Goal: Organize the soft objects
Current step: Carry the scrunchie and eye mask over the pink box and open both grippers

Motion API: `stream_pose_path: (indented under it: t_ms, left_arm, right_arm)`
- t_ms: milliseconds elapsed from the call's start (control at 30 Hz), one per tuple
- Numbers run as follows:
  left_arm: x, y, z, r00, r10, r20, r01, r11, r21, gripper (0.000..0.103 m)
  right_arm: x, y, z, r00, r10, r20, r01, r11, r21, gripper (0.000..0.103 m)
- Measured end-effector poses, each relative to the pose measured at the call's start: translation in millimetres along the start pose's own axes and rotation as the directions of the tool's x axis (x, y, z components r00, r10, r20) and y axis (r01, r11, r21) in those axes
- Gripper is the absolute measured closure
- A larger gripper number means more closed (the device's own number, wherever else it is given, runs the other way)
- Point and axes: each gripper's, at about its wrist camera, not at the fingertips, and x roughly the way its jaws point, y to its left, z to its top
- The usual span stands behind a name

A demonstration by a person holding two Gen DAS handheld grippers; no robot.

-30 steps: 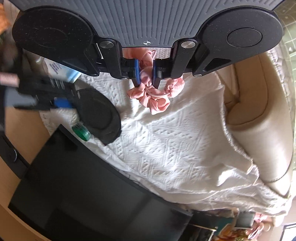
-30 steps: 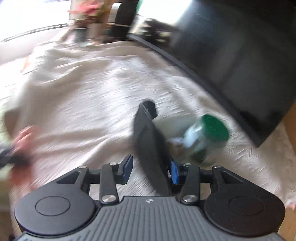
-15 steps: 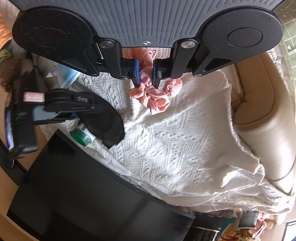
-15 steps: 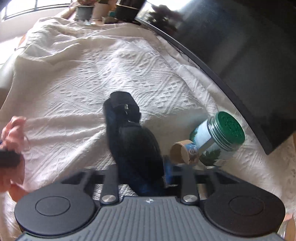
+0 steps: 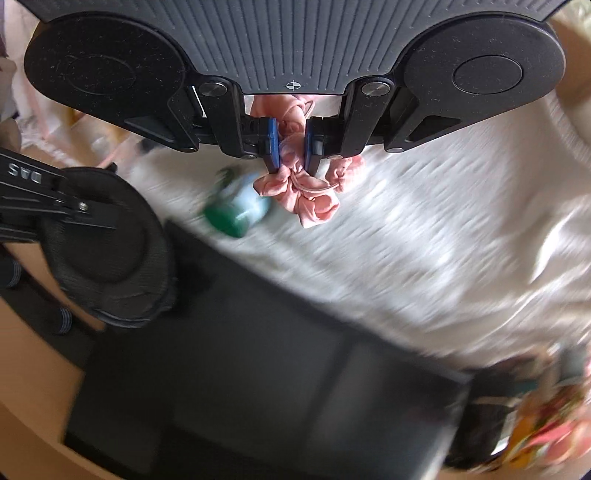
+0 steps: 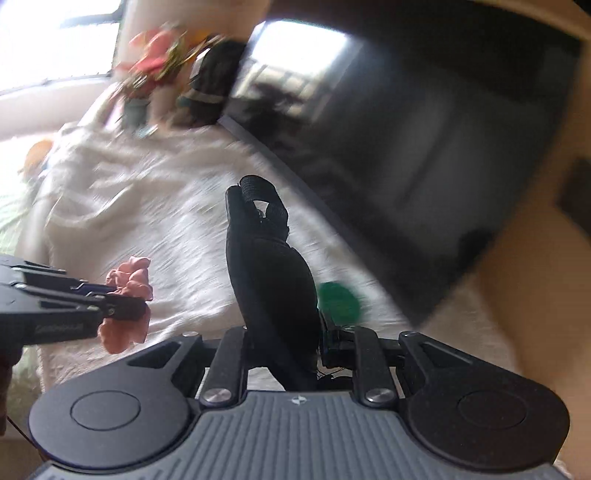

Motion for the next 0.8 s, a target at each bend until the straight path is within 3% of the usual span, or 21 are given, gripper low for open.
stream_pose_path:
  t_ms: [133,233,433,600,700,800]
  left_arm:
    - [11,-63,30,0.993,-0.115,0.022,0.112,0.986,0.123,0.087]
    - [21,-120,47,0.969,-0.246,0.004,0.24,0.951,0.195,0.087]
    - [47,-236,52,0.866,-0.488,-0.109,0.498,0.822,0.275,0.087]
    - [79,-317,28,0.773,-0.582,-0.251,0.634,0.716,0.293,0.087]
    - [110,-345,14,0.739,-0.593,-0.319,0.671,0.687,0.278,0.087]
    - [138,-363,-2,0.699,-0.606,-0.381,0.7,0.688,0.191,0.081]
  right_arm:
    - [-41,-55,-11,0.988,-0.151,0.044,0.147,0.986,0.076,0.084]
    - [-68,-98,-28,0.959,-0.281,0.041,0.273,0.952,0.136,0.084]
    - [-118,-174,-77,0.875,-0.482,-0.051,0.477,0.836,0.274,0.084]
    - [-144,-214,-119,0.802,-0.578,-0.151,0.591,0.731,0.342,0.084]
    - [-149,-227,-137,0.776,-0.598,-0.2,0.626,0.693,0.357,0.084]
    - [-148,-238,-153,0.77,-0.594,-0.236,0.636,0.676,0.373,0.084]
